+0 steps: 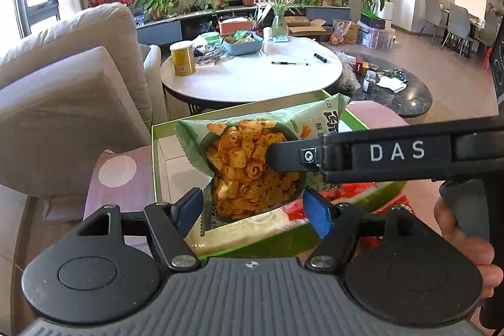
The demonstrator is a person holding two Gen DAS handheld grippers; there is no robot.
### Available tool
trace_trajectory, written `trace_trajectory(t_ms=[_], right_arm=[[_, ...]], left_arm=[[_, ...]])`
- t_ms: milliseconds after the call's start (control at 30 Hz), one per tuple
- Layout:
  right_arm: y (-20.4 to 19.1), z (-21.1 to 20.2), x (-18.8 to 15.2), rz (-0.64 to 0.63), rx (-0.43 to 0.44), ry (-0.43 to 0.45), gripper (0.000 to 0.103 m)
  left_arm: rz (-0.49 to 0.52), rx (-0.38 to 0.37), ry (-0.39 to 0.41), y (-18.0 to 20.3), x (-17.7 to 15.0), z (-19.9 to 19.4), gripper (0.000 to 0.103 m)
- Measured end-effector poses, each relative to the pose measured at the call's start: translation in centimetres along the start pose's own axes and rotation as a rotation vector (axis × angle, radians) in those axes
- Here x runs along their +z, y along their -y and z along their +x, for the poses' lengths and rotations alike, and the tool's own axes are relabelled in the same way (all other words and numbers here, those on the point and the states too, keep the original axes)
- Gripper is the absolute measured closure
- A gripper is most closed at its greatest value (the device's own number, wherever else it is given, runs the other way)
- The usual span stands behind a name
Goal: Organize snacks
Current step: 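Lift the green chip bag over the box with the right gripper, then lower the green chip bag into the box and open the right gripper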
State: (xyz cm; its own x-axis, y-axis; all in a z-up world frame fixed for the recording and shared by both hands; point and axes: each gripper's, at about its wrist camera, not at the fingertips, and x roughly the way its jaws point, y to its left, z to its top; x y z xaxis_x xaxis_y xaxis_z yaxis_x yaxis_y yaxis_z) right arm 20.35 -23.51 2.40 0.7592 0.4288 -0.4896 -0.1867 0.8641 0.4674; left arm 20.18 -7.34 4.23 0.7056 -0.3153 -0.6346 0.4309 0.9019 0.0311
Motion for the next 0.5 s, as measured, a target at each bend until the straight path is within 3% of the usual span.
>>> trace_trajectory(t_ms=[267, 367, 500], right_arm=[[0.8, 3.2, 0.8, 0.014, -0.006, -0.039, 0.031], [0.8, 4.5, 1.0, 0.019, 0.016, -0.063, 0.031], [0.5, 6.0, 0.9, -0.002, 0.001, -0.084, 0.031]], left_arm=[[-0.019, 0.009, -0.038, -1.7, 1.0, 3.3, 0.036], [-0.029, -0.031, -0.043, -2.1, 1.2, 4.2, 0.036], [-0.001, -0.003, -0.048, -2.0, 1.1, 5.2, 0.036]])
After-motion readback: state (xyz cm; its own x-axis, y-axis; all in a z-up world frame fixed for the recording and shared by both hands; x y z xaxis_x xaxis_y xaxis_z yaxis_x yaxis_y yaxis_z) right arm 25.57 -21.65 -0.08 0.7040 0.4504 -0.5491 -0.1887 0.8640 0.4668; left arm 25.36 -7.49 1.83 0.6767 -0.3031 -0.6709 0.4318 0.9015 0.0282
